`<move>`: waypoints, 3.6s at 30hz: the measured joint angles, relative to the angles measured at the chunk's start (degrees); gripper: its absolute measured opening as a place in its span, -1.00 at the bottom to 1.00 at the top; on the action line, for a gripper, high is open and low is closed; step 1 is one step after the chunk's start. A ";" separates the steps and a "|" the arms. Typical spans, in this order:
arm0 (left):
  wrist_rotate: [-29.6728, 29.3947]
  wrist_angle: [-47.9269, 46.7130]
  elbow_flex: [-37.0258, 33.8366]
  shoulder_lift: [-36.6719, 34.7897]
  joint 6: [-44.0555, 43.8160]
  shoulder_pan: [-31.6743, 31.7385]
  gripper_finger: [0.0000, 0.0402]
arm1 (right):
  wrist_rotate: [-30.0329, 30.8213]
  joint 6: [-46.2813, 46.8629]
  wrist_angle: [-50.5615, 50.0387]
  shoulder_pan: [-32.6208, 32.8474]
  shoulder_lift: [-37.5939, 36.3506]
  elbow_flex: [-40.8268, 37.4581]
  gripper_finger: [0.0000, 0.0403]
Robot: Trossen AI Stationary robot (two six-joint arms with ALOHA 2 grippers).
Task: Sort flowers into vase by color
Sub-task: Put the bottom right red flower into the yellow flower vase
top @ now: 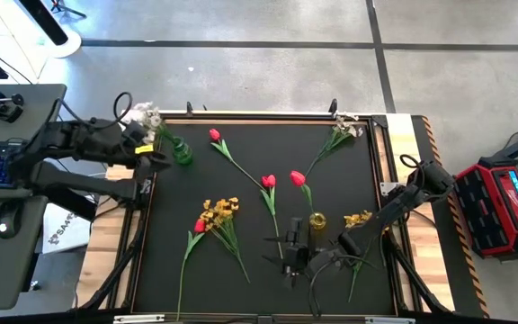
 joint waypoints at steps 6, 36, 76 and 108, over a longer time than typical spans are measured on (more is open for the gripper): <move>-2.80 4.08 -0.12 1.18 0.09 -7.00 0.02 | -0.01 0.20 -0.16 0.01 -0.01 0.00 -0.02; -29.54 90.33 -48.33 24.50 20.50 -22.74 0.02 | -7.50 53.89 -19.44 -2.82 4.93 2.88 -0.02; -27.37 95.74 -48.26 25.54 31.54 -16.18 0.02 | -34.78 92.51 -76.16 1.65 28.05 37.06 -0.98; -24.98 98.67 -48.24 25.54 26.64 -16.74 0.02 | -9.16 68.52 -69.15 3.48 25.85 35.71 -0.01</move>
